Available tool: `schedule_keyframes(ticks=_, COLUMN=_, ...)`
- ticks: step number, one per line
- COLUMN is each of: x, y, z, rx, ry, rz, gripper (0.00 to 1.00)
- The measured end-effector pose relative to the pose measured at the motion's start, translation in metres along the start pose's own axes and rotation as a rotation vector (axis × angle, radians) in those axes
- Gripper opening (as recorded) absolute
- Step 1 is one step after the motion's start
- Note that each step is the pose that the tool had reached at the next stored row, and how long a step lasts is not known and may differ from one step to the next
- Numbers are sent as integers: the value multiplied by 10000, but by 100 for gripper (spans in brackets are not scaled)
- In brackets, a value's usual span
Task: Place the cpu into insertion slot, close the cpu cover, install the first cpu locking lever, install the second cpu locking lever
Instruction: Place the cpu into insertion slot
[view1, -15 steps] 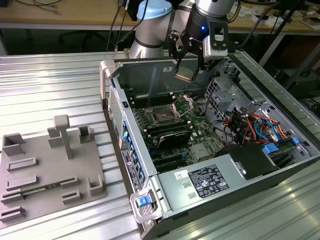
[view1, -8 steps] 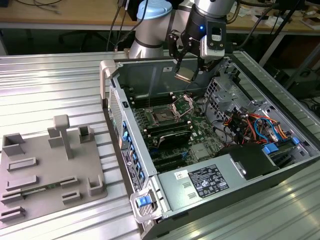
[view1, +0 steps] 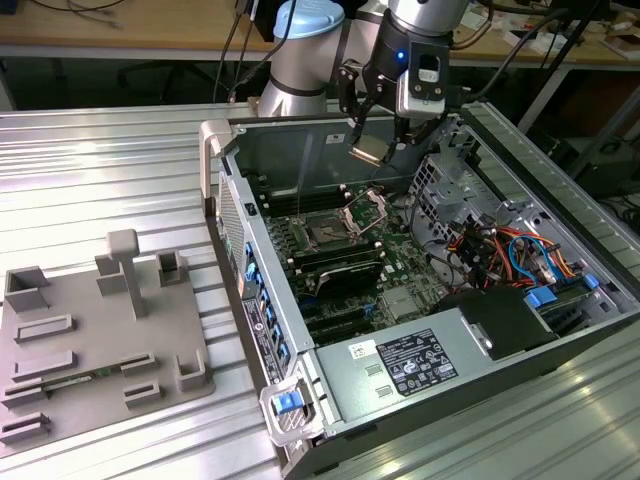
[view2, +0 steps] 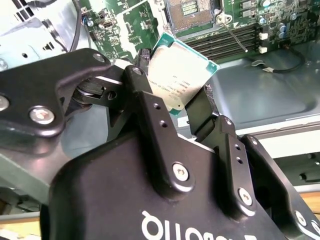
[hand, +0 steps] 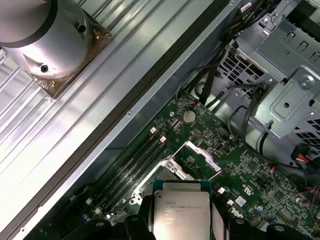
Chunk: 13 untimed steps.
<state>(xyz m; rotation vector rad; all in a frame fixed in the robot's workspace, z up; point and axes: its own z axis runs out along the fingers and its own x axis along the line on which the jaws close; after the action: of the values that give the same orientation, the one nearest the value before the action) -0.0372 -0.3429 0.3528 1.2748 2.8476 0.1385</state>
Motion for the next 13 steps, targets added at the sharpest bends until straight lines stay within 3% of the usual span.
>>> schedule_keyframes(ticks=6, x=1, y=-2, z=4, rx=-8, ry=-35, rz=397, gripper=55)
schedule_keyframes(ticks=13, x=2, y=-2, z=4, rx=-9, ry=-39, rz=430, gripper=55)
